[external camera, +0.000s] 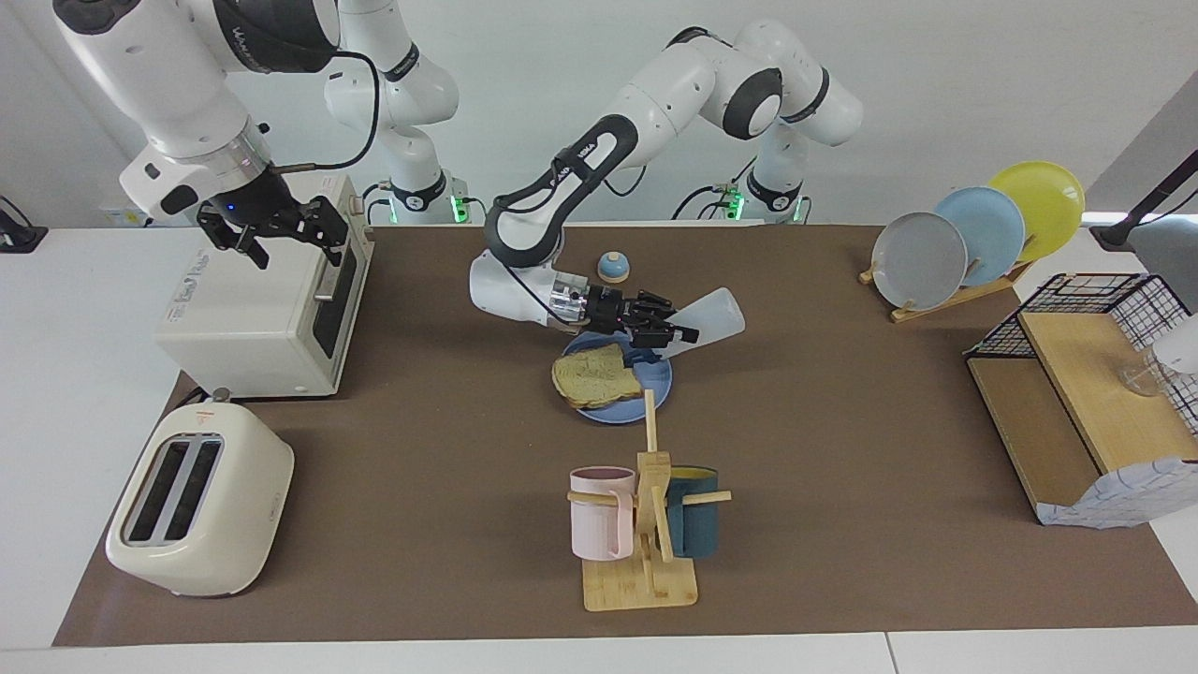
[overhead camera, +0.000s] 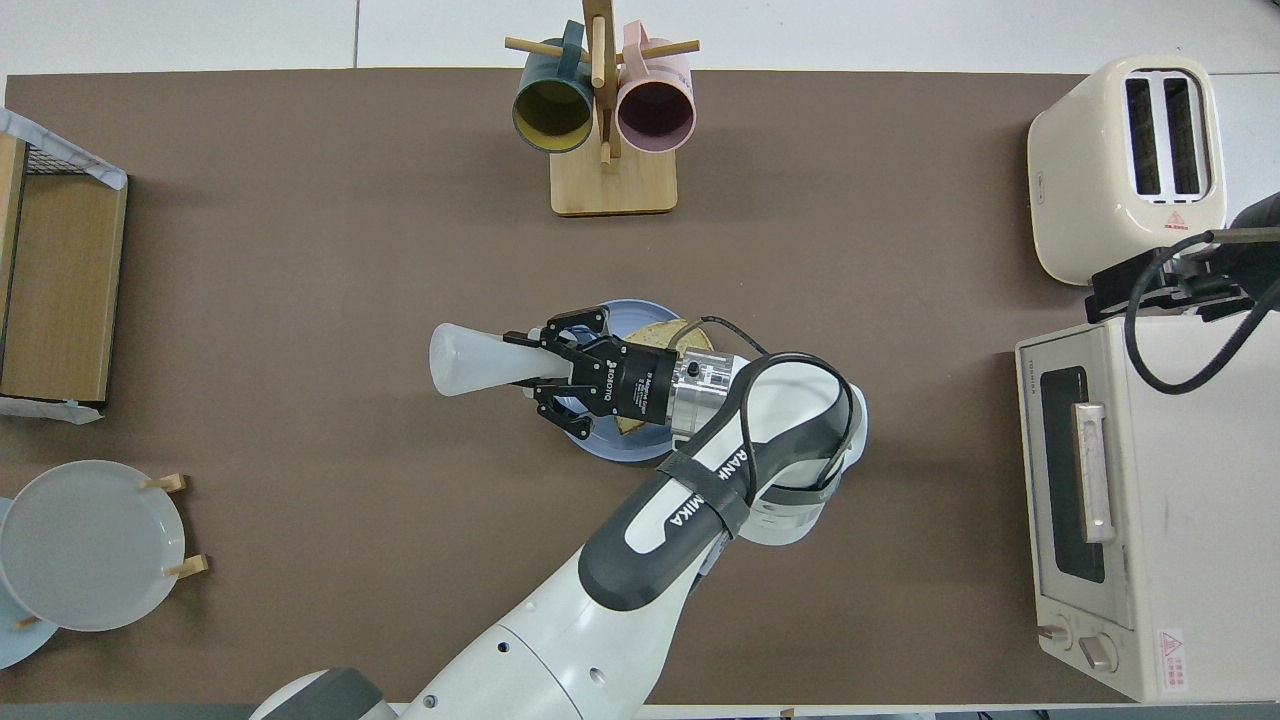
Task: Put bread on plate and add seasoning
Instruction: 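Tilt and shake the bottle over the toast with the left gripper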
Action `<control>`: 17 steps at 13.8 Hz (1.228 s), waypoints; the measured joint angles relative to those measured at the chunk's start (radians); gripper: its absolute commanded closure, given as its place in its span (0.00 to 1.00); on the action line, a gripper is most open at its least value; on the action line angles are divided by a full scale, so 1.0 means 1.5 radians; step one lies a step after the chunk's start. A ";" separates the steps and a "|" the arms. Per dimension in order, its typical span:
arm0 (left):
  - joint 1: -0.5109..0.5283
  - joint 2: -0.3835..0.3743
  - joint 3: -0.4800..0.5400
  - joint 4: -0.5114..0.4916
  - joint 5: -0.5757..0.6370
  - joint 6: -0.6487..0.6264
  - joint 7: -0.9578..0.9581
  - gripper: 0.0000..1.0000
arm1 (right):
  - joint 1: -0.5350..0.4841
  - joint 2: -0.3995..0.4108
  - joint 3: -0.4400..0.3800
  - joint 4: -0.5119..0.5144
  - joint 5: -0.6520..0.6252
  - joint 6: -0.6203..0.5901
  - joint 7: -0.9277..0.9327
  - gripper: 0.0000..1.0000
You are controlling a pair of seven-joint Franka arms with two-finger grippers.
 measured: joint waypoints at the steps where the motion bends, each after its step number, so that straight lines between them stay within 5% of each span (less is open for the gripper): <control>1: -0.010 0.000 0.000 0.001 0.003 0.011 0.000 1.00 | 0.000 0.000 0.000 0.000 0.000 0.000 0.000 0.00; 6: -0.026 0.000 0.007 -0.013 0.015 0.058 0.002 1.00 | 0.000 0.000 0.000 0.000 0.000 0.000 0.000 0.00; 12: 0.036 0.000 0.018 -0.030 0.028 0.098 0.004 1.00 | -0.006 0.000 -0.001 0.000 0.000 0.000 0.000 0.00; 17: -0.011 0.000 0.010 -0.030 0.028 0.090 0.005 1.00 | -0.006 0.000 0.000 0.000 -0.001 0.000 0.000 0.00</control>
